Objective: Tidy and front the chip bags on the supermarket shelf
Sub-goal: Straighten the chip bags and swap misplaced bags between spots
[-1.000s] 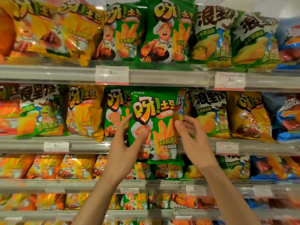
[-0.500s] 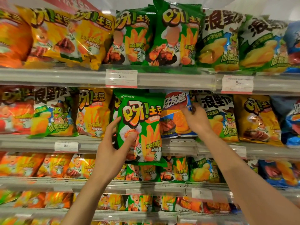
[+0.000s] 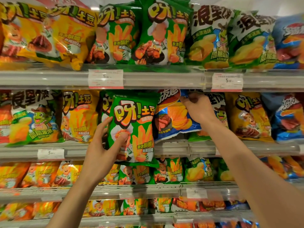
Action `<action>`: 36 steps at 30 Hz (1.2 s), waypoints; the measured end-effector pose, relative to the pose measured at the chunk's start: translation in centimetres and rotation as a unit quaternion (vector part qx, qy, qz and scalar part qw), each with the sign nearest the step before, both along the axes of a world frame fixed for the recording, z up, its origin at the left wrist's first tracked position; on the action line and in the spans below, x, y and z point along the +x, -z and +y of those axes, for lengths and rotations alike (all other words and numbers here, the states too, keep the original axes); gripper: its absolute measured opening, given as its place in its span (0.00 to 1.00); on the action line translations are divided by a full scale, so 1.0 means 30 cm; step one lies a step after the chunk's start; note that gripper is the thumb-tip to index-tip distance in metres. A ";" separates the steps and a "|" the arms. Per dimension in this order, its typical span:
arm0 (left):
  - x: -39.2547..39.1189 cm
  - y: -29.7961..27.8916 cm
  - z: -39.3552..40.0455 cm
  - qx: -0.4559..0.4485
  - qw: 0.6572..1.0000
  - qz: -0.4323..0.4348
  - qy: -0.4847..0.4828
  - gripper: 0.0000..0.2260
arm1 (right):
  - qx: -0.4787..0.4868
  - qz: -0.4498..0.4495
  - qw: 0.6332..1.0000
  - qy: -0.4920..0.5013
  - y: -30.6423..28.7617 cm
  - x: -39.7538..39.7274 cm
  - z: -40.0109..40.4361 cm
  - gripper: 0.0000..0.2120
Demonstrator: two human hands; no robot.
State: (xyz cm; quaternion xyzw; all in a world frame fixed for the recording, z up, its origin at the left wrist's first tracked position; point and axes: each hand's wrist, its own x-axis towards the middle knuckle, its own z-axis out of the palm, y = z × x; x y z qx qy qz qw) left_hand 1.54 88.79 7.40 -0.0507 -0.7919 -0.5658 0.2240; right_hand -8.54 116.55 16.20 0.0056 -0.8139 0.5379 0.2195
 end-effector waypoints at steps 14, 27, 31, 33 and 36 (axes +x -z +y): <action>-0.047 -0.028 -0.003 0.008 1.000 0.001 0.011 0.29 | -0.098 -0.044 0.994 0.008 -0.006 -0.142 0.043 0.17; -0.038 -0.024 -0.064 -0.002 1.000 0.014 -0.002 0.32 | -0.131 -0.064 0.989 0.033 0.100 0.049 0.060 0.10; -0.053 -0.014 -0.034 -0.008 1.000 -0.001 0.011 0.32 | -0.147 -0.056 0.986 0.058 0.235 0.182 0.088 0.14; -0.066 -0.021 0.001 -0.026 1.000 0.001 0.011 0.30 | -0.156 -0.043 0.983 0.083 0.279 0.234 0.109 0.13; -0.090 -0.053 0.084 -0.061 0.998 -0.003 0.031 0.31 | -0.161 -0.011 0.982 0.098 0.324 0.291 0.162 0.13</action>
